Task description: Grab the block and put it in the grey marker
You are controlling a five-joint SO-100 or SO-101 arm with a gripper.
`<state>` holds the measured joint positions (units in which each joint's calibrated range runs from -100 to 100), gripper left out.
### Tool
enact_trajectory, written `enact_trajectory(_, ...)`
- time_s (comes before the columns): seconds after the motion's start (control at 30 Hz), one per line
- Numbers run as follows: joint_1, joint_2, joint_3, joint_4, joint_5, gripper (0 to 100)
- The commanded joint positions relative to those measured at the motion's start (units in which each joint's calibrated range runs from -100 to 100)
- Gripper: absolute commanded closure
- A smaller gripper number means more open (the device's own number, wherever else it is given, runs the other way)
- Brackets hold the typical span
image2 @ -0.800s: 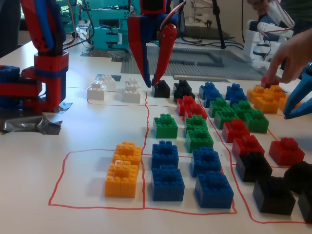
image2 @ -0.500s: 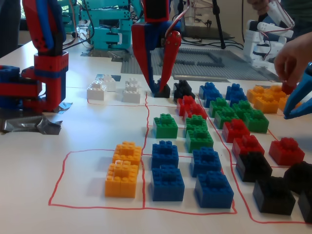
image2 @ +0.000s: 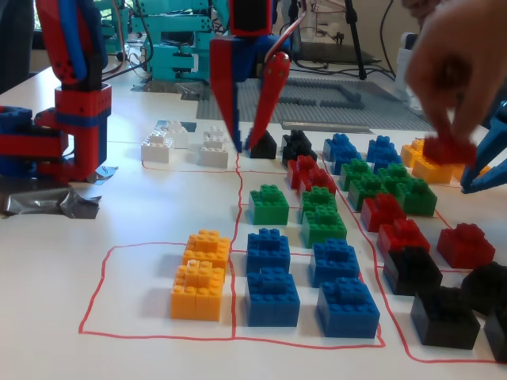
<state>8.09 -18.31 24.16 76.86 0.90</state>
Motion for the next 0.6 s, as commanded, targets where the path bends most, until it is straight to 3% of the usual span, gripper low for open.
enact_trajectory(0.0, 2.51, -3.63, -1.82, 0.91, 2.05, 100)
enact_trajectory(0.13, 1.73, -3.55, -1.82, 1.39, 12.36, 100)
enact_trajectory(0.37, 2.71, -2.89, 0.0, 0.5, 7.28, 69)
enact_trajectory(0.57, 3.4, -0.25, 0.91, -1.93, 7.52, 71)
